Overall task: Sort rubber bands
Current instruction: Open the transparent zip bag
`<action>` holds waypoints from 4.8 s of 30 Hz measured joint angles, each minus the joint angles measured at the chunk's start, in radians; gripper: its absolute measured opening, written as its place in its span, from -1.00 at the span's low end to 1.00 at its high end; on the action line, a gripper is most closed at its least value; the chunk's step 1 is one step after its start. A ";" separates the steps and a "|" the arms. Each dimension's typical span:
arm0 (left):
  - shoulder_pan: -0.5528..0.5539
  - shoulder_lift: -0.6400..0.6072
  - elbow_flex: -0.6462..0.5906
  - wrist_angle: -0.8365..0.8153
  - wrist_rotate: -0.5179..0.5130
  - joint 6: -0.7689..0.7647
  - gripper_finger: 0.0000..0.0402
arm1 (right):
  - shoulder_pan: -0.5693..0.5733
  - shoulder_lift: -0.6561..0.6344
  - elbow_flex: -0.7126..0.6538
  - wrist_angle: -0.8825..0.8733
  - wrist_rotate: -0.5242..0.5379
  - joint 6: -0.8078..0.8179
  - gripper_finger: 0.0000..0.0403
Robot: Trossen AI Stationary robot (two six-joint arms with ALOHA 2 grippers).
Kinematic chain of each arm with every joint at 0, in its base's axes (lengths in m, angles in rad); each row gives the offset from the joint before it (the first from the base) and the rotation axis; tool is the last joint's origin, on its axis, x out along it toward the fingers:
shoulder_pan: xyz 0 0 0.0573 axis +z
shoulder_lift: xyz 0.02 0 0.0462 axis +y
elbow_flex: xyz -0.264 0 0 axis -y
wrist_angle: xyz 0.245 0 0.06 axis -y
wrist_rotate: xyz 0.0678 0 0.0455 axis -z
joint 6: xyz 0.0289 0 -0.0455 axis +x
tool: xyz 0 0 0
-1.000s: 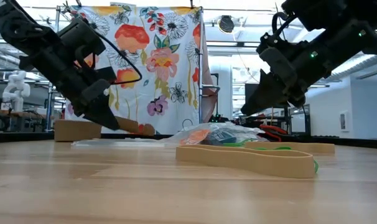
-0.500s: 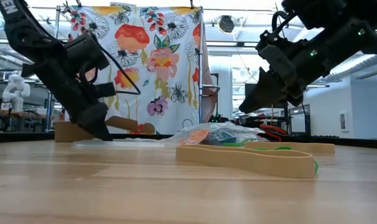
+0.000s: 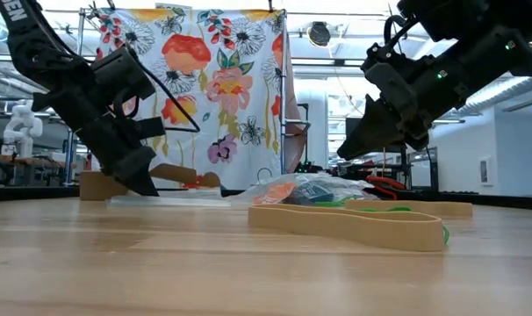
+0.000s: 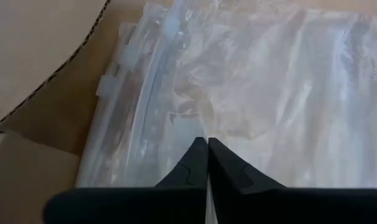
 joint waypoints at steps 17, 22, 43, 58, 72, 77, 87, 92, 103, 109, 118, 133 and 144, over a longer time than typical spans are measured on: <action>-0.174 -0.040 0.095 -0.061 0.045 -0.040 -0.99 | -0.004 0.000 0.000 0.069 0.000 -0.011 -0.48; -0.226 -0.041 0.161 -0.145 0.028 -0.016 -1.00 | -0.035 0.000 0.001 0.212 -0.029 -0.121 -0.48; -0.465 -0.042 0.391 -0.293 -0.340 0.209 -1.00 | -0.283 0.062 0.104 0.308 -0.347 -0.474 -0.48; -0.461 -0.042 0.393 -0.289 -0.370 0.208 -1.00 | -0.319 0.087 0.104 0.352 -0.495 -0.439 -0.51; -0.461 -0.042 0.393 -0.234 -0.362 0.201 -0.95 | -0.328 0.087 0.104 0.350 -0.498 -0.477 -0.98; -0.458 -0.042 0.393 -0.211 -0.361 0.201 -0.75 | -0.328 0.087 0.104 0.328 -0.498 -0.473 -0.99; -0.383 -0.047 0.393 -0.200 -0.361 0.204 -0.35 | -0.319 0.087 0.103 0.270 -0.494 -0.470 -1.00; -0.346 -0.050 0.393 -0.107 -0.181 0.317 -0.34 | -0.277 0.087 0.103 0.291 -0.493 -0.510 -1.00; -0.249 0.043 0.457 -0.058 0.121 0.345 -0.34 | -0.249 0.086 0.139 0.265 -0.493 -0.601 -1.00; -0.245 0.118 0.522 -0.062 0.153 0.387 -0.34 | -0.249 0.086 0.140 0.251 -0.490 -0.602 -1.00; -0.244 0.135 0.538 -0.066 0.192 0.386 -0.34 | -0.248 0.086 0.140 0.221 -0.463 -0.602 -1.00; -0.244 0.135 0.537 -0.066 0.192 0.384 -0.74 | -0.248 0.086 0.140 0.222 -0.463 -0.593 -1.00; -0.244 0.135 0.537 -0.066 0.188 0.384 -0.83 | -0.248 0.086 0.140 0.221 -0.463 -0.592 -1.00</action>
